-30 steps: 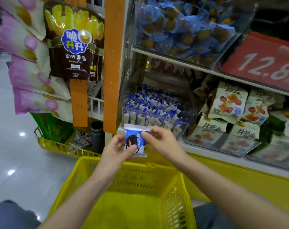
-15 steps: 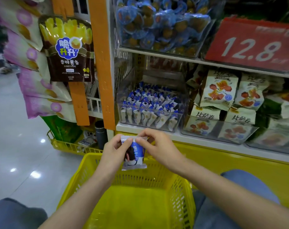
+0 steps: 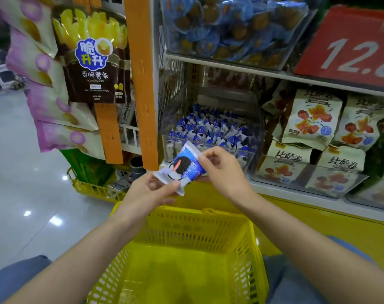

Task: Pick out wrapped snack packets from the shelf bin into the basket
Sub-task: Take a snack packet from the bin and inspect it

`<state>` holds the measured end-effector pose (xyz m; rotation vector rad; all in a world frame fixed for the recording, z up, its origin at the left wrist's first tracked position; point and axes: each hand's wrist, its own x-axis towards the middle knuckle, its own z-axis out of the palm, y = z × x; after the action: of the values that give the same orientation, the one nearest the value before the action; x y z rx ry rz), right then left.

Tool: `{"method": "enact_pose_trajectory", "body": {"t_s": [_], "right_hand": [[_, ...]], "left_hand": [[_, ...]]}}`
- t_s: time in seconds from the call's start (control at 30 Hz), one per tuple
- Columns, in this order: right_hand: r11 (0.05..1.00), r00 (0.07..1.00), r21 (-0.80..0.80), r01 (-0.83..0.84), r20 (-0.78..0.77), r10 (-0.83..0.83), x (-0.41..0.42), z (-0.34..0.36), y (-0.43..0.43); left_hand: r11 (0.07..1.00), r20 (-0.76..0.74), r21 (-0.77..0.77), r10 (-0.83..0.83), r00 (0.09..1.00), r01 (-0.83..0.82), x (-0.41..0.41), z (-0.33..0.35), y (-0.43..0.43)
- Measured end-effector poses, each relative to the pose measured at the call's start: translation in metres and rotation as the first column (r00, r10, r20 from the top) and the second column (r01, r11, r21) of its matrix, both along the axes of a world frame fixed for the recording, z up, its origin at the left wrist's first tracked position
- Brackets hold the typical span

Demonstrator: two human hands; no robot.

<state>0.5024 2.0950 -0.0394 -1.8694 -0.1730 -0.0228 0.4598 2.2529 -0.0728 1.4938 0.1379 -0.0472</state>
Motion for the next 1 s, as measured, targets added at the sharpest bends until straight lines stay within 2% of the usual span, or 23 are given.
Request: {"method": "enact_pose_trajectory", "body": {"t_s": [0.1,0.17,0.23,0.27,0.3,0.37,0.43,0.53,0.63,0.73,0.8,0.87,0.93,1.0], "right_hand": [[0.983,0.952,0.167,-0.074,-0.282,0.119,0.005,-0.003,0.001],[0.968,0.893,0.203,-0.145,-0.395,0.217,0.004,-0.01,-0.001],[0.963,0.862,0.136,-0.234,-0.428,0.27,0.001,-0.02,-0.004],[0.962,0.866,0.045,-0.269,-0.426,0.262,0.001,-0.024,-0.006],[0.954,0.889,-0.096,-0.284,-0.398,0.224,0.0,-0.027,-0.007],[0.904,0.96,-0.353,-0.241,-0.226,0.168,0.0,-0.034,-0.01],[0.912,0.98,-0.362,-0.196,-0.049,0.191,-0.002,-0.036,-0.009],[0.947,0.976,-0.255,-0.194,0.043,0.212,-0.007,-0.038,-0.006],[0.974,0.986,-0.168,-0.15,0.046,0.16,-0.008,-0.039,-0.006],[0.984,0.991,-0.12,-0.132,0.021,0.135,-0.009,-0.038,-0.007],[0.968,0.984,-0.206,-0.139,0.078,0.158,-0.011,-0.037,-0.006],[0.923,0.965,-0.369,-0.107,0.185,0.185,-0.014,-0.038,-0.005],[0.857,0.935,-0.514,-0.023,0.291,0.2,-0.015,-0.036,-0.006],[0.818,0.909,-0.571,0.07,0.375,0.183,-0.015,-0.035,-0.006]], "left_hand": [[0.99,0.017,-0.049,0.133,0.991,-0.132,0.013,-0.003,0.009],[0.979,0.047,-0.027,0.204,0.978,-0.203,0.02,-0.005,0.011],[0.96,0.155,0.104,0.244,0.957,-0.262,0.025,-0.008,0.008],[0.932,0.235,0.221,0.234,0.944,-0.286,0.026,-0.009,0.006],[0.888,0.316,0.34,0.202,0.927,-0.309,0.026,-0.009,0.003],[0.803,0.457,0.486,0.102,0.884,-0.344,0.024,-0.01,-0.001],[0.771,0.513,0.554,-0.021,0.858,-0.313,0.021,-0.012,-0.007],[0.758,0.5,0.603,-0.115,0.858,-0.25,0.016,-0.015,-0.013],[0.827,0.446,0.516,-0.036,0.894,-0.224,0.016,-0.017,-0.016],[0.896,0.298,0.415,0.027,0.954,-0.155,0.019,-0.018,-0.015],[0.914,0.206,0.397,0.007,0.979,-0.09,0.02,-0.018,-0.014],[0.939,0.134,0.341,-0.004,0.991,-0.042,0.02,-0.018,-0.013],[0.955,0.111,0.296,-0.005,0.994,-0.028,0.018,-0.018,-0.013],[0.946,0.114,0.315,0.042,0.993,-0.076,0.018,-0.02,-0.013]]}}
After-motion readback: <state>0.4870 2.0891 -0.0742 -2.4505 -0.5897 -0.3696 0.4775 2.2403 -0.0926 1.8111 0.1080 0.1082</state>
